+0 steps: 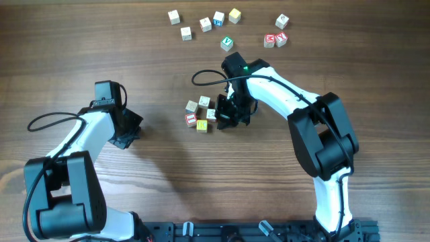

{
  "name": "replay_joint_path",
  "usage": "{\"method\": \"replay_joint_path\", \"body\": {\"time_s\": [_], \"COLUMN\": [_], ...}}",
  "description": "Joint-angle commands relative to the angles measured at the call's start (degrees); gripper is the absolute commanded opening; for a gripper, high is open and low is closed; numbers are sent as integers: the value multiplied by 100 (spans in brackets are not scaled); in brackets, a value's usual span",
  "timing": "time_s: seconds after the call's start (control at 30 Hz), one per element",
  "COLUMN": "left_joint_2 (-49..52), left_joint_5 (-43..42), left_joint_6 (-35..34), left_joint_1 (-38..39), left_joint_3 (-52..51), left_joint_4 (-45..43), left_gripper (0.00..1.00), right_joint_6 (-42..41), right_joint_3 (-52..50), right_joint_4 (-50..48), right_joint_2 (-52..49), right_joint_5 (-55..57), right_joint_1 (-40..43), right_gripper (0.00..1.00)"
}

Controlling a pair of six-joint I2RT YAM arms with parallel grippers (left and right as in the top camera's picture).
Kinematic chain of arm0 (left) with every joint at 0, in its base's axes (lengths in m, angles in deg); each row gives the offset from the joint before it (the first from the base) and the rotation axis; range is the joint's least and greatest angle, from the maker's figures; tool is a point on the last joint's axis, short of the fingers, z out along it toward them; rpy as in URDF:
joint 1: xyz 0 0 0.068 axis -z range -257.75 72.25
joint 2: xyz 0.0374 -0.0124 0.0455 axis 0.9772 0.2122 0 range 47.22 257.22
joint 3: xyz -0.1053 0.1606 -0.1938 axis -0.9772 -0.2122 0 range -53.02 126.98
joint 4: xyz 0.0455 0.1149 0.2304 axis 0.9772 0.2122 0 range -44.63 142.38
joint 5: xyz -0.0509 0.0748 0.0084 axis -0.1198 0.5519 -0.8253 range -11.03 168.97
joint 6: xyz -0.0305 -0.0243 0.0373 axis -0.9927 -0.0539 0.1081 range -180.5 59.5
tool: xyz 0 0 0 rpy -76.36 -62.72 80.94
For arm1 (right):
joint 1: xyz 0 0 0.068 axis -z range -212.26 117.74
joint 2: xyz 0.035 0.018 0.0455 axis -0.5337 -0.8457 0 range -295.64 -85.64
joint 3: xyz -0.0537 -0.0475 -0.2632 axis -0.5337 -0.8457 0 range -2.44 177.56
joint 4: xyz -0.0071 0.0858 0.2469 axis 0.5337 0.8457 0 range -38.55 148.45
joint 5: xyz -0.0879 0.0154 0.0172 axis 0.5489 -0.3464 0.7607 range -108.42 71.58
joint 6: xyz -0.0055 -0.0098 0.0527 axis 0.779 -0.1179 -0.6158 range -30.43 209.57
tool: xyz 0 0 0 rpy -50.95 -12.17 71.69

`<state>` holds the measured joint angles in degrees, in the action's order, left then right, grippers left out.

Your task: Form a circle

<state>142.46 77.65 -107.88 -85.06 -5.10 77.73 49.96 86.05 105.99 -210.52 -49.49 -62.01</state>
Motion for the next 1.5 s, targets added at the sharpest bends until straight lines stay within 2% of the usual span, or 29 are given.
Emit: {"method": "replay_joint_path", "body": {"time_s": [0.0, 0.8, 1.27, 1.47], "left_joint_2": [184, 184, 184, 184], "left_joint_5": [337, 339, 337, 404], "left_joint_6": [68, 68, 68, 68], "left_joint_1": [-74, -74, -74, -76], "left_joint_3": [-195, -195, -195, -195], "left_joint_4": [109, 109, 111, 157], "left_gripper": [4, 4, 4, 4], "right_joint_6": [37, -197, 96, -127], "right_joint_3": [-9, -9, -9, -9], "right_joint_4": [-55, -424, 280, 706], "right_joint_2": [7, 7, 17, 573], "right_joint_5": [-83, -122, 190, 1475], "right_joint_1": [-9, -7, -85, -468], "right_gripper": [5, 4, 5, 5]}}
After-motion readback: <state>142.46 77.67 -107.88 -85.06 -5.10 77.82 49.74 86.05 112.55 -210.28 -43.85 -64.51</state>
